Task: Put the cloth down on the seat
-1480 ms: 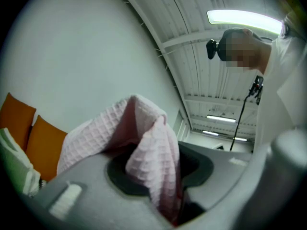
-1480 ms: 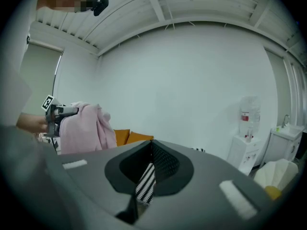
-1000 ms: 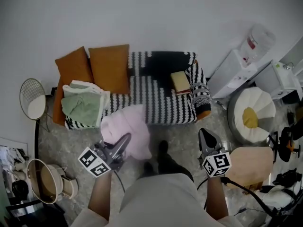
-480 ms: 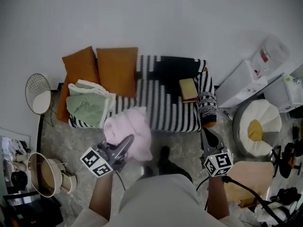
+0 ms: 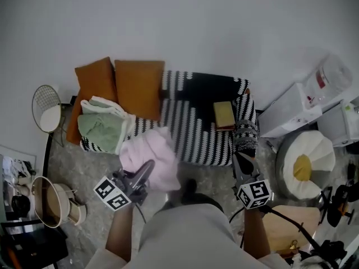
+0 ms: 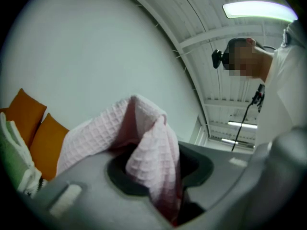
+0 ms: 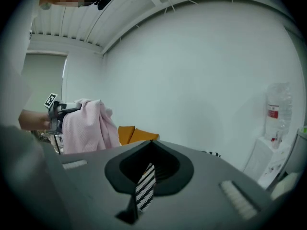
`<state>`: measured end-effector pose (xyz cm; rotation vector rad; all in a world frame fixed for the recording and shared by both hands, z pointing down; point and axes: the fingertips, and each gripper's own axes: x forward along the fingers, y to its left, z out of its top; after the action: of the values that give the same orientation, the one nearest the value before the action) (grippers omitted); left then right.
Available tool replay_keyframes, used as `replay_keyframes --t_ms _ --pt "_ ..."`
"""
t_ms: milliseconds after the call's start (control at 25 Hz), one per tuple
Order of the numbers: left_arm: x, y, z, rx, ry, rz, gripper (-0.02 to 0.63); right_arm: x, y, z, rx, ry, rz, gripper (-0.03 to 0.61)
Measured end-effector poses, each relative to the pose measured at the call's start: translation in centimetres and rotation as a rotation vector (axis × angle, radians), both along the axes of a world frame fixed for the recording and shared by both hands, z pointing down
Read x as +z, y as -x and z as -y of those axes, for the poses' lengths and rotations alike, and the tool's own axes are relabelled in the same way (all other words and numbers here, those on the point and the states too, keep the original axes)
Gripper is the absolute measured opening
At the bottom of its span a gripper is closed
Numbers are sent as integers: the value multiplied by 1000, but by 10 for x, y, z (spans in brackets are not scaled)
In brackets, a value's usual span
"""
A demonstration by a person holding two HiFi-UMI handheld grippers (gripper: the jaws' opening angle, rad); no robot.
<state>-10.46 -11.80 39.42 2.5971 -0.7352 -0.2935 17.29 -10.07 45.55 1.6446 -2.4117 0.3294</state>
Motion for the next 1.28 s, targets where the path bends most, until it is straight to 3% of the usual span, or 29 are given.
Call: replay_keyframes --t_ms 640,1280 --pt "2 -71 58 -79 -21 -1 129 11 -67 72 -81 -7 0 0" --pt "30 -111 130 55 24 73 129 41 -83 116 -10 66 34 0"
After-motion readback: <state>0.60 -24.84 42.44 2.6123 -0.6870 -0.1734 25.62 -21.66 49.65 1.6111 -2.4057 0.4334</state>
